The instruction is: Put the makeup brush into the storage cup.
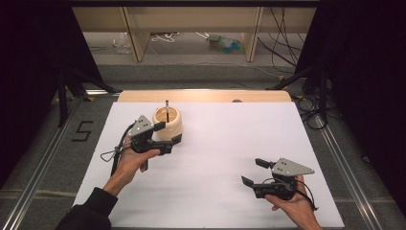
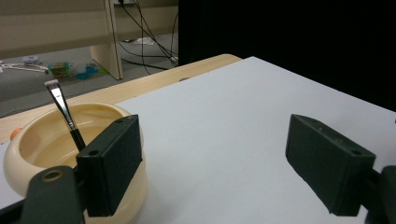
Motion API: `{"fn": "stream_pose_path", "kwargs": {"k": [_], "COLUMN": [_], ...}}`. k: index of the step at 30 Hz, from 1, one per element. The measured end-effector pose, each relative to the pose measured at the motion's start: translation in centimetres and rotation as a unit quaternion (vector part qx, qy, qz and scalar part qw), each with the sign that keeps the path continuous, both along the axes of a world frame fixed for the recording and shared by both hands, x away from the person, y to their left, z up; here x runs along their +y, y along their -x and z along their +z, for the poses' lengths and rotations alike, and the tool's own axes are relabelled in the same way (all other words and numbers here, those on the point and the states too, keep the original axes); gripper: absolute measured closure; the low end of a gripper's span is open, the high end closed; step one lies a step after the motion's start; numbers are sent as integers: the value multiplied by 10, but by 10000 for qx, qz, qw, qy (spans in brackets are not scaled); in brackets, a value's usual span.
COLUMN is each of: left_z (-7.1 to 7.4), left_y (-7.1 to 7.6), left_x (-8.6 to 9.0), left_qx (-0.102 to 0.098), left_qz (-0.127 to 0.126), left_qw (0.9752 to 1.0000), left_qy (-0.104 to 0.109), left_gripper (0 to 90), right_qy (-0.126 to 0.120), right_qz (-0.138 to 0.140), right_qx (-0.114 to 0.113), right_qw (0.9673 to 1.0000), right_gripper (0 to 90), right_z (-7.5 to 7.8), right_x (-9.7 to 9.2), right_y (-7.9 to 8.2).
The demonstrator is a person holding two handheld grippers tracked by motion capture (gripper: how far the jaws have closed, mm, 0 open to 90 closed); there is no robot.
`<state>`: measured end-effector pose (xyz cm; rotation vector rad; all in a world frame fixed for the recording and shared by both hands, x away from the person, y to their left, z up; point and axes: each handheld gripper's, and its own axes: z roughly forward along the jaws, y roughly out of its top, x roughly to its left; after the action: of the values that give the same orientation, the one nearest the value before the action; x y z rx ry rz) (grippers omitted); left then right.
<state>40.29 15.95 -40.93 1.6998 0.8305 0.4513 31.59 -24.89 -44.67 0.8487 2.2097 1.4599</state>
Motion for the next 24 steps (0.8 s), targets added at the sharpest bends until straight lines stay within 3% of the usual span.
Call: {"fn": "stream_pose_path", "kwargs": {"k": [6, 14, 16, 23, 24], "left_z": [-6, -10, -12, -18, -19], "left_y": [5, 12, 14, 21, 22], "left_x": [3, 11, 13, 21, 23], "left_qx": [59, -19, -20, -2, -16], "left_qz": [-2, -94, -111, -113, -120], "left_qw": [10000, 9999, 9998, 9998, 9998], "left_qy": [-41, -131, -144, -174, -177], "left_gripper": [183, 184, 184, 183, 183], "right_qy": [-12, -114, -5, -133, -86], "right_qz": [-2, 27, -28, -30, -45], "right_qx": [23, 7, 27, -100, -20], "right_qw": [10000, 9999, 10000, 9999, 10000], "right_gripper": [207, 206, 206, 198, 198], "right_z": [0, 0, 2, 3, 4], "right_x": [0, 1, -1, -3, -3], "right_y": [0, 1, 2, 2, 3]}}
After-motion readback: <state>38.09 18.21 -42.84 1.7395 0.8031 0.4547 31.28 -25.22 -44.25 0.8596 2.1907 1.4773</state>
